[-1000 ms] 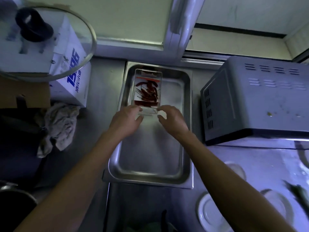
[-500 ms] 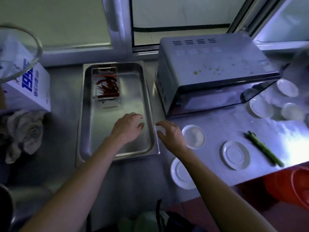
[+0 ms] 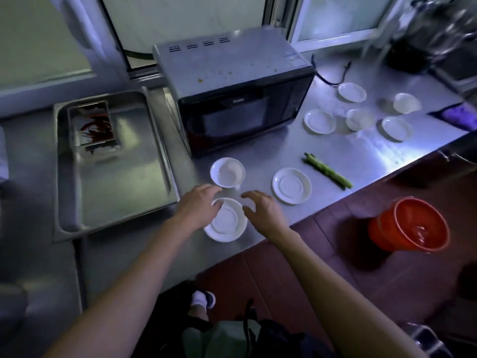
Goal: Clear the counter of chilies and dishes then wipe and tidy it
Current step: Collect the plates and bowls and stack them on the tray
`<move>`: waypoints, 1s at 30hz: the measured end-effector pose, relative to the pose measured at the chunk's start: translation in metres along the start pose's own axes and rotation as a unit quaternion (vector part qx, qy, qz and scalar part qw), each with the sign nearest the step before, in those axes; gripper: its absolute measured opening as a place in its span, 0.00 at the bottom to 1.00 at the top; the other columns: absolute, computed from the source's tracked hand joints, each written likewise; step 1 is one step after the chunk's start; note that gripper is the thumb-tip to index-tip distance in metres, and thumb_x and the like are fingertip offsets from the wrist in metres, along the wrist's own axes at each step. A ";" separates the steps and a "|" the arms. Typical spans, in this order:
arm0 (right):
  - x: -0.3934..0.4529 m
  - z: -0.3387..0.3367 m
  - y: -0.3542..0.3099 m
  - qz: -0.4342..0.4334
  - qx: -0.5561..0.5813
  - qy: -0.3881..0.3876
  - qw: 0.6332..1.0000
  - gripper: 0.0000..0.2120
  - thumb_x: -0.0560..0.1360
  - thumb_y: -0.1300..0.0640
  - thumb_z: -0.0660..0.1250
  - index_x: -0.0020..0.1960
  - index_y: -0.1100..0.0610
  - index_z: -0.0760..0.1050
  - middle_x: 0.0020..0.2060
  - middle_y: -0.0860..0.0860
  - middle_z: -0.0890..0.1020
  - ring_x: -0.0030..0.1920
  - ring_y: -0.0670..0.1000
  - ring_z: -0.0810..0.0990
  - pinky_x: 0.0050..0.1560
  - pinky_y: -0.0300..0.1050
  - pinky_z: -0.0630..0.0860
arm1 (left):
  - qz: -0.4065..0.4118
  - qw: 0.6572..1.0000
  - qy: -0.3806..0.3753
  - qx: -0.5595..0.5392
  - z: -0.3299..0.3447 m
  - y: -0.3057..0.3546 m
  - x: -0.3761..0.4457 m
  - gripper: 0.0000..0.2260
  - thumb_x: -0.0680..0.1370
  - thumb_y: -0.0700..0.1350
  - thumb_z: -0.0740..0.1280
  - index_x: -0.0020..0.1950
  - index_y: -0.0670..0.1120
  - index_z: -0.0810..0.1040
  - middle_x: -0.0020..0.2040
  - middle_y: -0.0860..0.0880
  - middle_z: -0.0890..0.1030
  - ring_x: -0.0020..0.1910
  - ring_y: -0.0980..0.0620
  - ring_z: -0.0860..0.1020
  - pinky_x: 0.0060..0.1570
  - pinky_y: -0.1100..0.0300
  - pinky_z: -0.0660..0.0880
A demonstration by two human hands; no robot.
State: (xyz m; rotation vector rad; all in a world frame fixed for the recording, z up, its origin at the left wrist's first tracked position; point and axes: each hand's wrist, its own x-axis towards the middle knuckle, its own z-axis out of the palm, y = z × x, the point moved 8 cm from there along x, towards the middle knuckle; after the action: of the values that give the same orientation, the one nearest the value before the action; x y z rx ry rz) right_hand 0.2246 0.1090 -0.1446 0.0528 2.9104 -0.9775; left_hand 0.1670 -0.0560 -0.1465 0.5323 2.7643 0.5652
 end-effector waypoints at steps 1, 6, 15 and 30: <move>-0.008 -0.005 0.007 0.003 -0.007 -0.005 1.000 0.18 0.76 0.57 0.69 0.66 0.56 0.77 0.63 0.52 0.80 0.63 0.54 0.78 0.62 0.51 0.74 | 0.006 1.000 -0.004 0.004 0.006 0.010 -0.003 0.19 0.80 0.54 0.63 0.70 0.53 0.73 0.69 0.53 0.75 0.66 0.49 0.73 0.61 0.52 0.73; -0.036 -0.024 0.037 0.020 -0.044 -0.023 0.999 0.21 0.77 0.54 0.69 0.69 0.55 0.74 0.66 0.52 0.78 0.65 0.55 0.75 0.66 0.53 0.70 | 0.028 0.999 -0.014 0.033 0.026 0.050 -0.010 0.20 0.81 0.55 0.61 0.72 0.53 0.71 0.71 0.54 0.72 0.68 0.50 0.71 0.62 0.53 0.70; -0.044 -0.036 0.065 0.046 -0.060 -0.028 0.997 0.22 0.77 0.52 0.68 0.70 0.52 0.73 0.67 0.49 0.78 0.66 0.55 0.74 0.62 0.51 0.69 | 0.039 0.995 -0.034 0.082 0.045 0.071 0.002 0.23 0.81 0.56 0.61 0.75 0.53 0.66 0.75 0.54 0.67 0.73 0.51 0.65 0.64 0.50 0.70; 0.045 -0.012 0.081 0.055 -0.054 -0.090 0.993 0.19 0.79 0.54 0.66 0.70 0.53 0.74 0.67 0.50 0.77 0.66 0.55 0.74 0.66 0.54 0.71 | 0.004 0.991 -0.060 0.119 0.063 0.017 0.106 0.29 0.79 0.57 0.62 0.78 0.53 0.57 0.80 0.48 0.54 0.78 0.41 0.50 0.66 0.40 0.66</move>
State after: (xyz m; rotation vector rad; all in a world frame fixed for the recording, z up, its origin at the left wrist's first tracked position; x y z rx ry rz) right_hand 0.1833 0.1809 -0.1871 0.1103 2.7570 -0.7631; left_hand 0.0979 0.0214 -0.2146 0.6069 2.7304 0.1958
